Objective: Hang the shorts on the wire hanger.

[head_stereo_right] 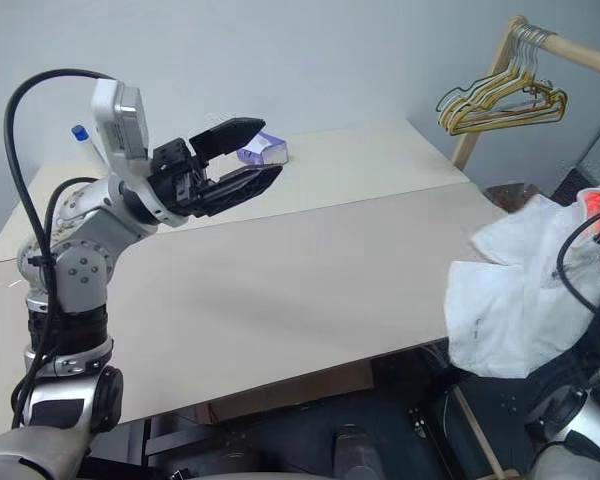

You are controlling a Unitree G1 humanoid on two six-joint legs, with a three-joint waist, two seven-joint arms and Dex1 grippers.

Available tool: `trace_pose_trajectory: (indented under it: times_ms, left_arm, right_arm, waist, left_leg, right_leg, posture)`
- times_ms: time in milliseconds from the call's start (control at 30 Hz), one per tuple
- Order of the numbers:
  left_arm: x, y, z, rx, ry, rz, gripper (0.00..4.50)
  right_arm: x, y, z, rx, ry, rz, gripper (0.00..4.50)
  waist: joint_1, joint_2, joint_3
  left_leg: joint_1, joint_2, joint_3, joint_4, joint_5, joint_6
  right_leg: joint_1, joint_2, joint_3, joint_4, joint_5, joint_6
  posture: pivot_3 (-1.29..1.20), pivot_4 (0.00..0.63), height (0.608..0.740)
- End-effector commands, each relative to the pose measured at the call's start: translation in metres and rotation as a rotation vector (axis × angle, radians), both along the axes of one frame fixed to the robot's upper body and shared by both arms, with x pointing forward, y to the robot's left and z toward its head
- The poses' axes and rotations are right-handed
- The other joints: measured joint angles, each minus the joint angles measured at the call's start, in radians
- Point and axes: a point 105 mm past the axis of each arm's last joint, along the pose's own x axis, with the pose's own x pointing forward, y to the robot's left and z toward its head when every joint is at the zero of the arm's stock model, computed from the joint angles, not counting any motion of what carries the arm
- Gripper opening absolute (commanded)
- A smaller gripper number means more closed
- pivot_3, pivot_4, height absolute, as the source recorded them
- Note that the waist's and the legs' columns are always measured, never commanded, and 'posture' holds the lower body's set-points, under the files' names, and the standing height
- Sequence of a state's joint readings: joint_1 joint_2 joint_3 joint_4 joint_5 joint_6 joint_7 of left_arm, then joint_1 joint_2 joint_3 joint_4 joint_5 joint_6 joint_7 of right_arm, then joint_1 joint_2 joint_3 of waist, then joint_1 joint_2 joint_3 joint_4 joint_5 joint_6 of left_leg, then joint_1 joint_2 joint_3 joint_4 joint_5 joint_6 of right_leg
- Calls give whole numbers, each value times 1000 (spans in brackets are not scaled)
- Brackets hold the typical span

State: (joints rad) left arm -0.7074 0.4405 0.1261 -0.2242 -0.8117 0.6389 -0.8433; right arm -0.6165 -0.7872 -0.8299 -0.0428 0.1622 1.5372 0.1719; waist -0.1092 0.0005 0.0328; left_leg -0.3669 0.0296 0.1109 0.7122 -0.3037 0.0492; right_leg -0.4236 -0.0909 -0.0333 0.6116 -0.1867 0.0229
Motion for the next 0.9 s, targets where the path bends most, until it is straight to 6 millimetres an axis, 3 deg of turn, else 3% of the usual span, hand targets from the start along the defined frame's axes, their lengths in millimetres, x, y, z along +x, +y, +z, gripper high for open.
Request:
trace_pose_trajectory:
  times_ms: [33, 200, 367, 600, 900]
  left_arm:
    - [-4, -2, 11, -4, -48, -17, 4463]
    - [-5, -2, 10, 2, -55, -19, 4463]
    - [-7, -1, 9, 12, -61, -9, 4463]
    - [-11, 1, 9, 25, -75, 6, 4463]
    - [-13, 3, 9, 34, -78, 19, 4500]
  right_arm:
    - [1, -32, 31, -30, -78, -123, 0]
    - [5, -61, 33, 35, -72, -237, 0]
    - [10, -75, 17, 107, -55, -273, 0]
    - [22, -67, -12, 159, 3, -240, 0]
    - [29, -62, -5, 62, -25, -219, 2893]
  waist:
    - [-5, 1, 0]
    - [-13, 1, 0]
    - [-16, 0, 0]
    - [-16, 0, 0]
    - [-13, 0, 0]
  left_leg:
    - [0, 0, 1, 0, 0, 1]
    - [1, -1, 2, -1, -2, 3]
    - [0, -2, 5, -3, -3, 4]
    - [0, -4, 7, -3, -3, 5]
    - [1, -7, 7, -3, -3, 6]
  right_leg:
    - [0, 0, 1, 0, 0, 0]
    - [0, 0, 5, -2, 1, 0]
    - [0, 0, 9, -3, 0, 3]
    - [1, 1, 18, -3, -1, 8]
    - [1, 1, 22, -2, -3, 14]
  posture:
    - [-135, 0, 740]
    - [-121, 0, 740]
    - [-101, 0, 740]
    - [-79, 0, 740]
    - [-67, 0, 740]
